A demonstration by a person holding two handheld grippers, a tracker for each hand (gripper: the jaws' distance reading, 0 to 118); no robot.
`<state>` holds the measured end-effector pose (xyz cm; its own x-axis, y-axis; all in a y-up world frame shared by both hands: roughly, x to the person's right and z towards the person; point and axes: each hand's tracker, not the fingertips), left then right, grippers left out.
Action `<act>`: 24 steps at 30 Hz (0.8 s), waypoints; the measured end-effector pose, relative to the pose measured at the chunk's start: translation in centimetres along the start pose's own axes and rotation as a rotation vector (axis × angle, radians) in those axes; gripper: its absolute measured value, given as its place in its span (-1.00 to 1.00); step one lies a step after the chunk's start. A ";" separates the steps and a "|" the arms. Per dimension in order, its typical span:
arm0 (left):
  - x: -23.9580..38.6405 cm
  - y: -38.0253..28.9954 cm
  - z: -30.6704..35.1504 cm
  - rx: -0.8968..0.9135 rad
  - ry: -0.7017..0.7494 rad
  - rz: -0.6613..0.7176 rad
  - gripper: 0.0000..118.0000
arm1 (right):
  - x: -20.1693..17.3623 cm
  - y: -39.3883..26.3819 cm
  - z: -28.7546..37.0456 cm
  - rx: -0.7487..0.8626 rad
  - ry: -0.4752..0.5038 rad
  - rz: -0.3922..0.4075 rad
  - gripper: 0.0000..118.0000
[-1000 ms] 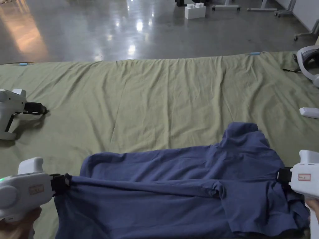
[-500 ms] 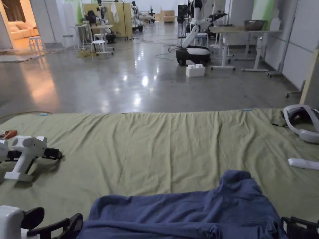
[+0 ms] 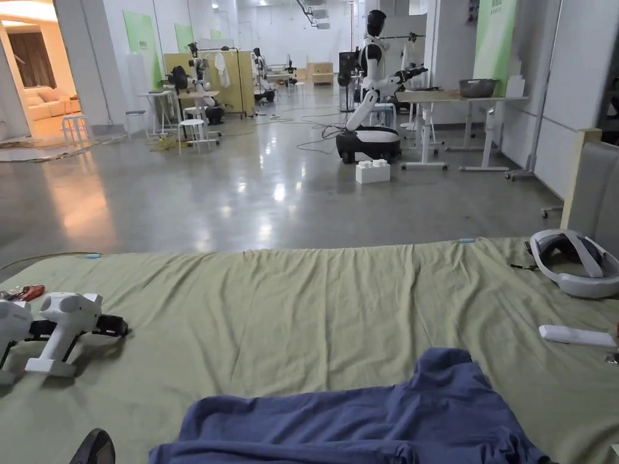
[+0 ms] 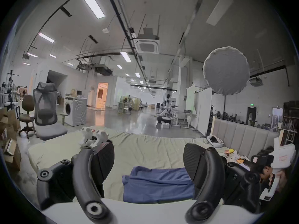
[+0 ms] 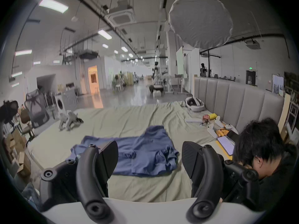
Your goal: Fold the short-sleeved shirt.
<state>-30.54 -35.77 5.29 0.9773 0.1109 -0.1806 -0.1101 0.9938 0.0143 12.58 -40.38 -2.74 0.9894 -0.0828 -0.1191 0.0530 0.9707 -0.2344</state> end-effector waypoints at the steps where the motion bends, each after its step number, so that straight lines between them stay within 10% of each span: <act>1: 0.0 -0.1 0.3 0.005 0.020 0.005 0.66 | -0.4 0.1 0.7 0.049 -0.007 0.026 0.50; 7: -1.2 -0.2 1.6 0.052 -0.007 0.140 0.65 | -0.8 0.3 1.3 0.005 0.058 -0.105 0.54; 11: 0.9 0.0 2.7 0.030 -0.028 -0.093 0.62 | -2.1 0.1 1.1 0.007 0.025 -0.073 0.47; 13: 2.4 0.2 2.9 0.028 -0.009 -0.199 0.08 | -2.8 0.4 1.2 0.010 0.051 -0.054 0.16; 15: 3.8 0.3 2.9 0.036 0.032 -0.250 -0.84 | -3.5 0.6 1.5 0.043 0.070 -0.012 -0.65; 24: 4.4 0.6 2.0 0.054 0.005 -0.154 -0.99 | -5.8 1.4 1.7 0.110 0.002 0.168 -0.96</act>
<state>-25.97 -34.65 6.43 0.9809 -0.0425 -0.1900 0.0509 0.9979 0.0394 7.10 -38.16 -0.74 0.9853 0.0818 -0.1501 -0.0980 0.9897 -0.1041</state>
